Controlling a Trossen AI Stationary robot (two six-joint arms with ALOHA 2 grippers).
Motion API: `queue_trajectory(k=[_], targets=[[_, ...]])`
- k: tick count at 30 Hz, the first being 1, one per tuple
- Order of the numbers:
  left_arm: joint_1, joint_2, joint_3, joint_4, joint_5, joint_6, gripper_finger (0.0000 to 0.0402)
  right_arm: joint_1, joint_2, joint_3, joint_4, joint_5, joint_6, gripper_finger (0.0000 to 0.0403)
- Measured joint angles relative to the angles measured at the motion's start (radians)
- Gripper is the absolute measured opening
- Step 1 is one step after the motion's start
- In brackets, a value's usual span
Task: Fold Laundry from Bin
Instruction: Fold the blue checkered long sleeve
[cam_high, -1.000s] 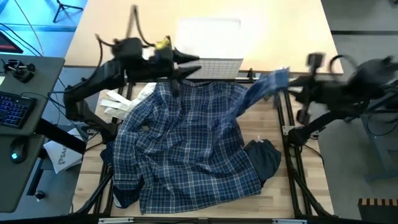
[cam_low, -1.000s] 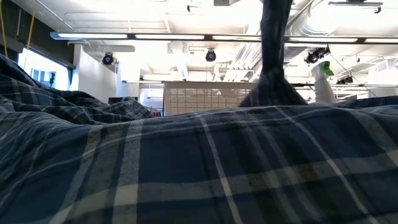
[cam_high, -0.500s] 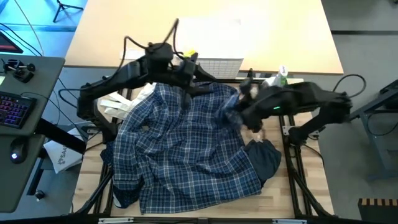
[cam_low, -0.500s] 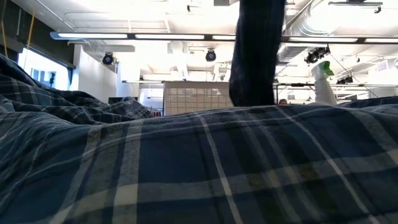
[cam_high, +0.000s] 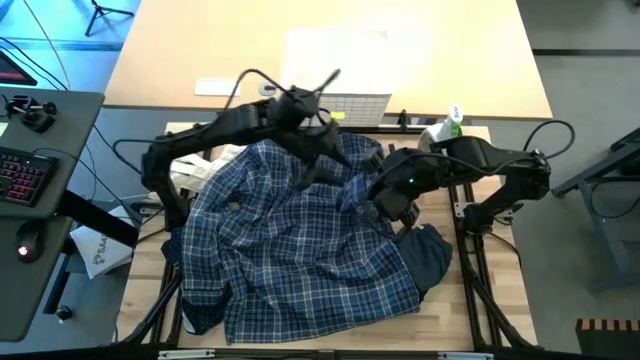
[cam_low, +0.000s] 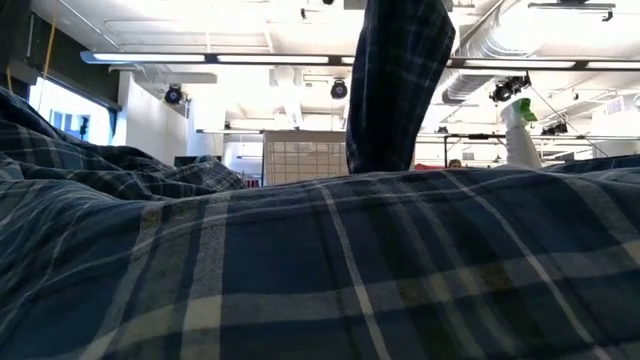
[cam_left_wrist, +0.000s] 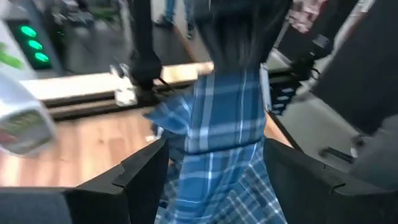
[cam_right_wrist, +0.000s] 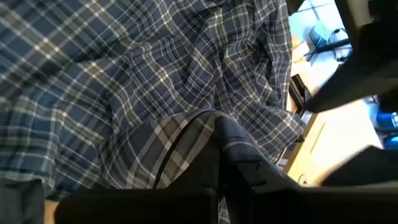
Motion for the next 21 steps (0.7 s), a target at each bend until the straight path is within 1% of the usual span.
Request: queue_trajectory(k=[2, 4, 8, 9, 12, 14, 17, 19, 21], targets=[[-0.002, 0.026, 0.000, 0.008, 0.024, 0.005, 0.0251, 0.000, -0.006, 0.000, 0.000, -0.002, 0.023, 0.0000], [-0.009, 0.053, 0.000, 0.053, 0.042, 0.003, 0.0251, 0.000, -0.012, 0.000, 0.000, -0.003, 0.048, 0.0000], [-0.012, 0.081, 0.000, 0.120, 0.067, -0.044, 0.0251, 0.000, -0.012, 0.000, 0.000, -0.010, 0.107, 0.0000], [-0.011, 0.083, 0.000, 0.127, 0.097, -0.047, 0.0251, 0.000, -0.012, 0.000, 0.000, -0.018, 0.125, 0.0000], [-0.010, 0.081, 0.000, 0.144, 0.248, -0.046, 0.0248, 0.000, -0.012, 0.000, 0.000, -0.043, 0.182, 0.0000], [-0.019, 0.080, 0.000, 0.141, 0.296, -0.047, 0.0241, 0.000, -0.012, 0.000, -0.001, -0.044, 0.218, 0.0000], [-0.031, 0.081, 0.000, 0.130, 0.299, -0.045, 0.0214, 0.000, -0.012, 0.000, -0.001, -0.045, 0.271, 0.0000], [-0.037, 0.081, 0.000, 0.135, 0.282, -0.045, 0.0184, 0.000, -0.012, 0.000, -0.002, -0.061, 0.303, 0.0000], [-0.044, 0.081, 0.000, 0.137, 0.255, -0.039, 0.0146, 0.000, -0.012, 0.000, -0.003, -0.104, 0.354, 0.0000]])
